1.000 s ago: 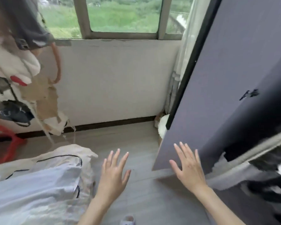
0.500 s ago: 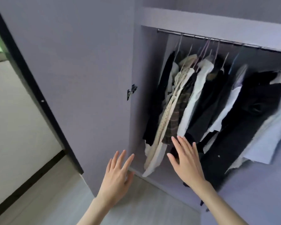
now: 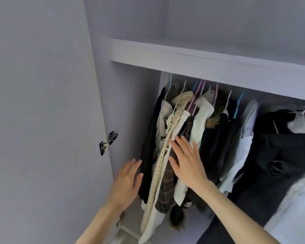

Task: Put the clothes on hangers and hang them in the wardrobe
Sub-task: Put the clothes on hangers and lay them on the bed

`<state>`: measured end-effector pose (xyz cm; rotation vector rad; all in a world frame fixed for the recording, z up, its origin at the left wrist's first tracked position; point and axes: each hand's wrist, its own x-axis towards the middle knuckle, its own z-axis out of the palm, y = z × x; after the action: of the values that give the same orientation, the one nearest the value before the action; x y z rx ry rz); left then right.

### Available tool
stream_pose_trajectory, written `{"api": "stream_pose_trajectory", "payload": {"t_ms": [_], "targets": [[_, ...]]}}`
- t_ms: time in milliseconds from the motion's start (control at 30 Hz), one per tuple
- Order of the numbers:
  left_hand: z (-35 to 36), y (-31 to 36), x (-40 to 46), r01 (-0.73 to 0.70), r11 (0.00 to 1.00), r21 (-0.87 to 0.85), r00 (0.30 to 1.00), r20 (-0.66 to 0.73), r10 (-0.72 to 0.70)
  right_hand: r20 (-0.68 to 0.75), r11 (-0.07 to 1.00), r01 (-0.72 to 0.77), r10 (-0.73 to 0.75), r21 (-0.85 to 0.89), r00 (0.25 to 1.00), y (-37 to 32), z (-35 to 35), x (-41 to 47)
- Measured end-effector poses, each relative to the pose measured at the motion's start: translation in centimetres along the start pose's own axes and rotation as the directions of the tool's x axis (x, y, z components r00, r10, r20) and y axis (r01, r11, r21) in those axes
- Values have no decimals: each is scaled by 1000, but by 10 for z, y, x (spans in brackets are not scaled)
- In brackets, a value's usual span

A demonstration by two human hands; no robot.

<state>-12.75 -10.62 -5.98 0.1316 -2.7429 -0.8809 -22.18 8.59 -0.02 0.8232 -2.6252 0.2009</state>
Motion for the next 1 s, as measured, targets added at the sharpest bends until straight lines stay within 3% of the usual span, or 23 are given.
{"api": "stream_pose_trajectory", "payload": {"t_ms": [100,200,333,600,833,1000], "targets": [[-8,25,52,-28,999,-43,996,-87,24,-7,999,44,-44,-3,999,19,-5,48],[-16,44,101,-50,996,-77,985,-166,36,103,996,87,-87,-1,991,34,-9,95],[-24,62,159,2,997,-79,986,-165,-15,173,993,83,-68,-82,983,48,2,129],[-33,70,221,96,975,198,991,-107,-76,-6,992,21,-22,-121,1000,67,25,110],[-49,60,240,115,975,-192,964,-216,-156,-38,996,20,-24,-82,999,66,28,112],[-57,55,229,90,974,-210,963,-230,-139,-66,998,33,-36,-49,997,65,34,115]]}}
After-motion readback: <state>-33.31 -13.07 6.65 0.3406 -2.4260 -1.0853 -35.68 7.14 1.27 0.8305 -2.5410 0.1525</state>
